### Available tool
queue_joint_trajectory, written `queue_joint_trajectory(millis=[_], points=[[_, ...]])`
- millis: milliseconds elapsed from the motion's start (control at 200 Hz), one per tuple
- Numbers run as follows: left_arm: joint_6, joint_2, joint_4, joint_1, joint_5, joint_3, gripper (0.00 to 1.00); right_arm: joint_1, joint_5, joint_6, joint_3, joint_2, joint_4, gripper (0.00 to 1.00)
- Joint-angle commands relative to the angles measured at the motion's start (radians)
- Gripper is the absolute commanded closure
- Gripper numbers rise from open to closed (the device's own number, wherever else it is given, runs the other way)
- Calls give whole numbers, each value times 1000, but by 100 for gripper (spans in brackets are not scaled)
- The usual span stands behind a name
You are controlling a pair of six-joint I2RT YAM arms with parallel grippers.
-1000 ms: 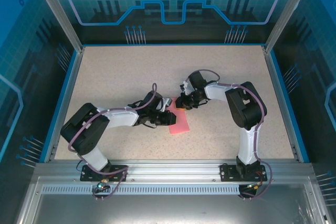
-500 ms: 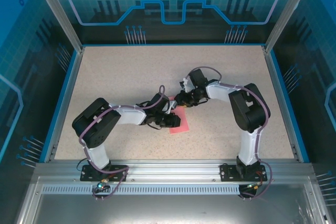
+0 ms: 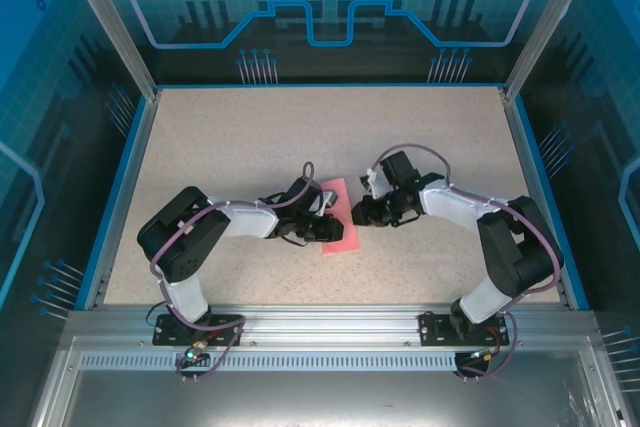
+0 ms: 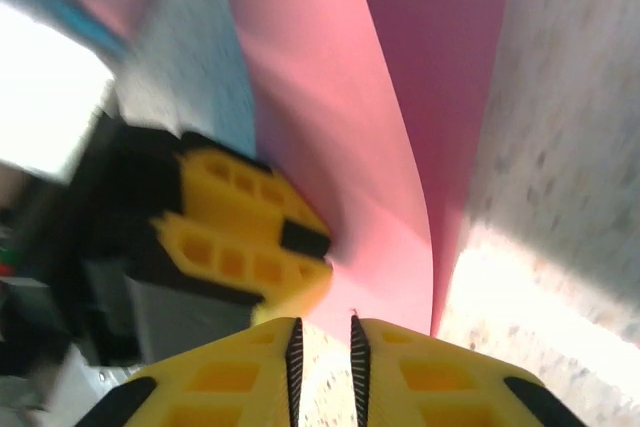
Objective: Fold a paper plane with a square sheet of paper (fold left side to right side)
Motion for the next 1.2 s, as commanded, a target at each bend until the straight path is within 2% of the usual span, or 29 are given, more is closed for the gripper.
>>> queue_joint_trajectory(millis=[0,155,345,520,775,1190], points=[[2,16,-55,-5,-37,-7,76,50,-61,27,-39,16,34,82],[0,8,-58,-5,-38,-3,76,76,-63,69,-31,112,83,85],[-1,-13,-75,5,-39,15,75,85,9,45,-16,183,20,86],[8,-16,-91,44,-37,46,74,80,84,9,-17,202,-33,86],[61,33,-91,90,-55,87,73,77,64,10,-18,215,-15,86],[73,129,-73,177,-81,143,74,68,121,-29,-7,214,-87,86]])
